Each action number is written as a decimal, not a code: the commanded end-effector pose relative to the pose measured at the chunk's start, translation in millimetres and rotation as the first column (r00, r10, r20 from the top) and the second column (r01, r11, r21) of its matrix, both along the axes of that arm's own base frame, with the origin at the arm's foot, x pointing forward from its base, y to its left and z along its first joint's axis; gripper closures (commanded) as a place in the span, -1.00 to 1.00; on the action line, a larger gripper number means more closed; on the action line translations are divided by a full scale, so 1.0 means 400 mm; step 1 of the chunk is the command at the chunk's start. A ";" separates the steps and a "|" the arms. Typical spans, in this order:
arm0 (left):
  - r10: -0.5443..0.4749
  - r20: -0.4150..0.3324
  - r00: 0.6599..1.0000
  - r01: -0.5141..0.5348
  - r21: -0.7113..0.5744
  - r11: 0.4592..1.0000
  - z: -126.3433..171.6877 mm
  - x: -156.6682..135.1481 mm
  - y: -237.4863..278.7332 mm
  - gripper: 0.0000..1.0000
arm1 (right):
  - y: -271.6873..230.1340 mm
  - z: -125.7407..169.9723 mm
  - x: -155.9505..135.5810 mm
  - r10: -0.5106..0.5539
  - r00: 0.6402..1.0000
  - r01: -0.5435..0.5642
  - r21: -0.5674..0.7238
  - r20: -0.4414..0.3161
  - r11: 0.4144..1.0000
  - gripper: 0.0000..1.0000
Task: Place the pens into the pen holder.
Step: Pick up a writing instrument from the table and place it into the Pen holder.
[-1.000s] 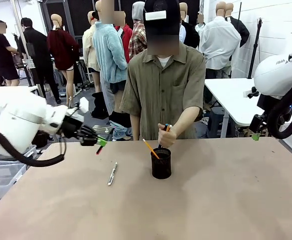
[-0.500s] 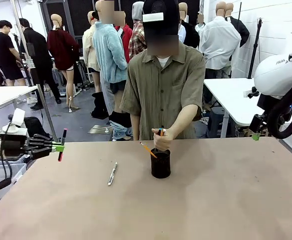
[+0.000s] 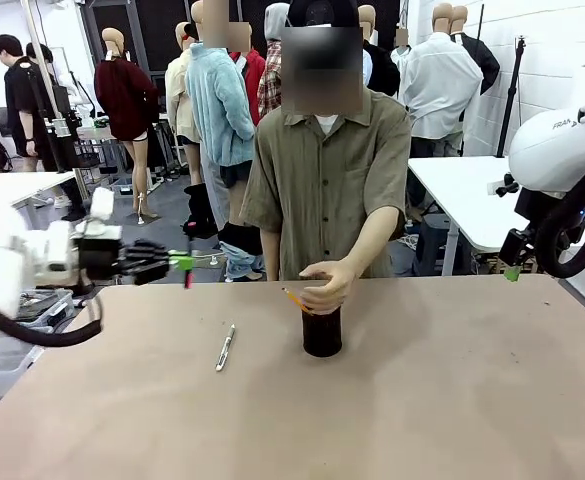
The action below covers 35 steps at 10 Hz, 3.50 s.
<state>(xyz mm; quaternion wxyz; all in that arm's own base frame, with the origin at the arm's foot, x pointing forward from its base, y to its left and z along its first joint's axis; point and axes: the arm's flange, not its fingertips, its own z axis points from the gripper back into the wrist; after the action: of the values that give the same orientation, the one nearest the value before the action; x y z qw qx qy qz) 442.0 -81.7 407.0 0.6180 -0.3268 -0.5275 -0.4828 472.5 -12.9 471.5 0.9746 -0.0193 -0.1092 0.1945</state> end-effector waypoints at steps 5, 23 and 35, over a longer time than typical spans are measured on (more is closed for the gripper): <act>-0.187 0.009 0.982 0.188 -0.016 0.982 0.043 0.149 -0.367 1.00 | -0.002 -0.002 -0.006 0.004 1.000 -0.004 -0.017 -0.001 1.000 -1.00; -0.442 -0.112 0.890 0.443 -0.024 0.896 -0.220 0.329 -0.560 1.00 | -0.002 -0.002 -0.006 0.004 1.000 -0.004 -0.017 -0.001 1.000 -1.00; -0.122 -0.090 0.988 0.137 0.180 0.974 -0.014 0.201 -0.351 -0.12 | -0.002 -0.002 -0.006 0.004 1.000 -0.004 -0.017 -0.001 1.000 -1.00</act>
<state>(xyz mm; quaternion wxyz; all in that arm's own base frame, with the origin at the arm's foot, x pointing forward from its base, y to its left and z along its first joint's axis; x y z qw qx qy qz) 546.0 -232.2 384.7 0.5914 -0.3553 -0.4467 -0.5696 472.5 -13.3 471.5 0.9747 -0.0190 -0.1093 0.1942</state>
